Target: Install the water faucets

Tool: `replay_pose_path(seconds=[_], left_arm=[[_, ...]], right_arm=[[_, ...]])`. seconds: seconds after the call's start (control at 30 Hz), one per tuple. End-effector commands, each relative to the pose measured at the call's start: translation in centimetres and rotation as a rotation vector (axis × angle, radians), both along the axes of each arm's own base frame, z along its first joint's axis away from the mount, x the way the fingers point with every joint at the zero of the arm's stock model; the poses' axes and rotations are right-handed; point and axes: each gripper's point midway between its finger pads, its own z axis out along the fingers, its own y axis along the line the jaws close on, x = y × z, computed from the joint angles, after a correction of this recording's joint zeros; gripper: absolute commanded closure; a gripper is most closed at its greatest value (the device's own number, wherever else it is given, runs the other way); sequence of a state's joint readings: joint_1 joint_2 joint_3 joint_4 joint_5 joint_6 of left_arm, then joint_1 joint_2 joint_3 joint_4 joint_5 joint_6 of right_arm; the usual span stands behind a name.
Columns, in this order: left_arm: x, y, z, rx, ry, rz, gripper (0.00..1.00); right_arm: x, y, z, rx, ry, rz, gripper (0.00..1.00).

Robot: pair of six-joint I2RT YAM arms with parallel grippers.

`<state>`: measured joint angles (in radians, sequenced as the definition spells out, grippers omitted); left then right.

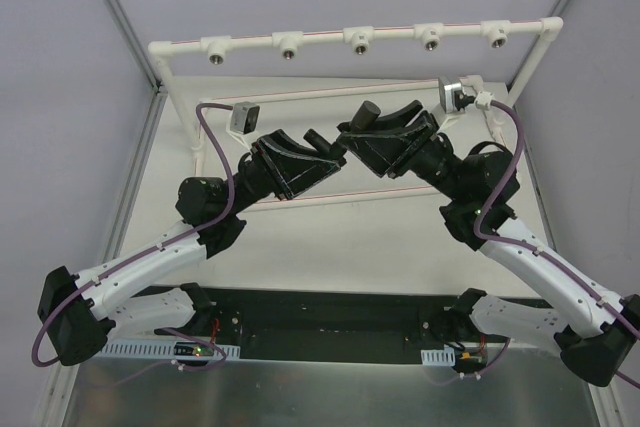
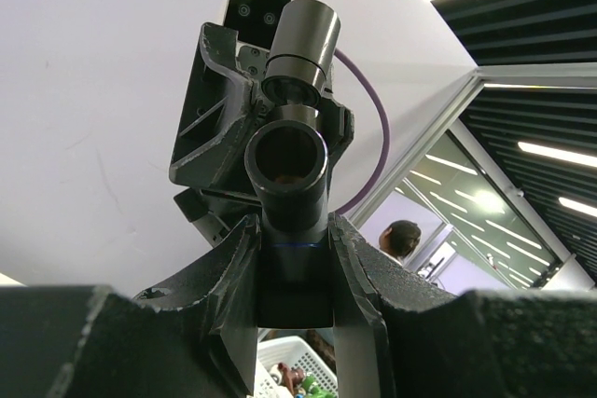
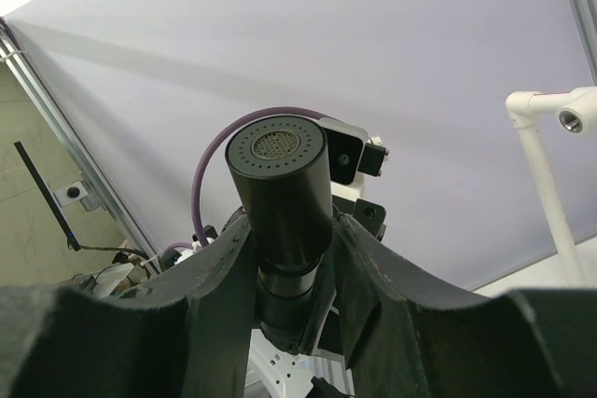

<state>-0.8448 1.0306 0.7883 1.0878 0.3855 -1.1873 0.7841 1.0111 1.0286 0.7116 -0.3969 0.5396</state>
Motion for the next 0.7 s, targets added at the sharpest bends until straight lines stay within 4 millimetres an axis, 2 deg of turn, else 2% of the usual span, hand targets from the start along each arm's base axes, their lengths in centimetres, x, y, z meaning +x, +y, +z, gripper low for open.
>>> replay_pose_path(seconds=[0.0, 0.1, 0.3, 0.43, 0.67], left_arm=[[-2.1, 1.8, 3.9, -0.122, -0.108, -0.019, 1.0], [-2.1, 1.7, 3.9, -0.119, -0.106, -0.019, 1.0], [-2.1, 1.7, 3.8, -0.097, -0.137, 0.011, 1.0], [-2.1, 1.5, 3.2, 0.015, -0.188, 0.07, 1.0], [-0.3, 2.6, 1.8, 0.204, -0.307, 0.307, 1.0]], right_arm=[[-1.5, -1.0, 3.4, 0.085, -0.065, 0.025, 0.57], [-1.5, -0.9, 3.3, 0.085, -0.059, 0.032, 0.6], [-1.4, -0.7, 3.1, 0.081, -0.027, 0.049, 0.86], [-1.3, -0.7, 2.7, 0.069, 0.009, 0.046, 1.0], [-1.1, -0.8, 2.1, 0.034, 0.037, -0.005, 1.0]])
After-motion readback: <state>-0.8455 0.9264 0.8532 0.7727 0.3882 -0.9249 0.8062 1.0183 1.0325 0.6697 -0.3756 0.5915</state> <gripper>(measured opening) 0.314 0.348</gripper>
